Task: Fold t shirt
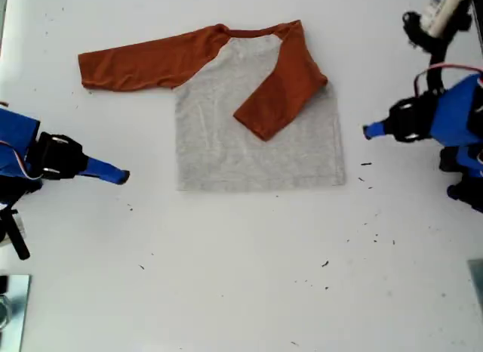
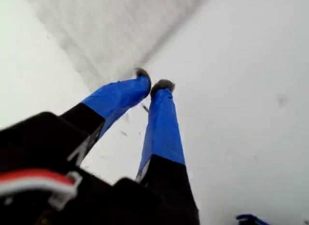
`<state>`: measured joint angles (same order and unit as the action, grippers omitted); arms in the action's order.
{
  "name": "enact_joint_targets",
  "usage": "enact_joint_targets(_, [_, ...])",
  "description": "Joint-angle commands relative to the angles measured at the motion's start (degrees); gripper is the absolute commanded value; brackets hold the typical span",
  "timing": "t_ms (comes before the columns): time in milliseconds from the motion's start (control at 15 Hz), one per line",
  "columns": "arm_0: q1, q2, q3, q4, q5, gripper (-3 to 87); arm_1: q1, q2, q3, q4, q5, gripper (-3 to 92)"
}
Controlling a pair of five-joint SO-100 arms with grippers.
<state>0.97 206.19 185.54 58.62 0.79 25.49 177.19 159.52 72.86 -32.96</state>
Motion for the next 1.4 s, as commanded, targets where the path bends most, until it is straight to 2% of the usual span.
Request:
enact_joint_targets(0, [-1.49,0.44,-0.44,-2.64,-8.70,-0.3,-1.85,15.64,11.87,2.64,3.52,3.5])
enact_joint_targets(67, [-1.32,-0.70,-3.08,-3.25,-11.95,-0.3,-3.34,22.76,15.73,4.22,4.66,3.5])
enact_joint_targets(133, [-1.32,-8.44,-9.84,-0.18,-16.26,-0.3,-3.87,23.03,17.75,4.04,5.45,3.5])
enact_joint_targets(200, [-1.49,-25.22,-21.88,2.81,-17.67,-0.3,-4.31,23.03,18.19,4.31,5.19,3.5])
enact_joint_targets(333, [-2.99,-58.10,-52.56,14.50,-21.36,-0.2,-3.34,23.29,18.19,4.22,3.60,3.5])
enact_joint_targets(400, [-3.96,-67.68,-64.07,20.57,-21.36,-0.2,-3.16,23.29,18.28,4.13,3.25,3.5])
enact_joint_targets(467, [-5.54,-73.74,-70.49,25.66,-21.45,-0.2,-3.16,23.29,18.28,4.04,3.08,3.5])
enact_joint_targets(533, [-7.91,-75.85,-71.72,27.25,-19.16,-0.2,-3.16,23.29,18.28,4.04,2.99,3.5])
enact_joint_targets(600, [-11.43,-75.85,-70.84,27.33,-15.82,-0.2,-3.16,23.29,18.37,4.04,2.81,3.5])
enact_joint_targets(667, [-15.91,-75.85,-70.14,26.98,-11.87,9.3,-3.34,23.29,18.37,3.96,2.72,3.5])
enact_joint_targets(733, [-21.71,-76.03,-69.08,26.98,-7.91,30.2,-3.43,23.29,18.37,3.96,2.55,3.5])
enact_joint_targets(933, [-45.79,-73.92,-65.65,26.63,7.56,36.6,-3.78,23.29,18.37,3.96,2.46,3.5])
enact_joint_targets(1067, [-60.73,-76.82,-59.85,25.14,11.95,40.6,-3.78,23.29,18.37,3.96,2.29,3.5])
enact_joint_targets(1133, [-63.63,-77.52,-57.13,20.83,13.36,40.2,-3.69,23.29,18.37,3.96,2.11,3.5])
enact_joint_targets(1333, [-67.50,-79.01,-50.10,12.39,11.07,39.2,-3.78,23.29,18.37,3.96,2.02,3.5])
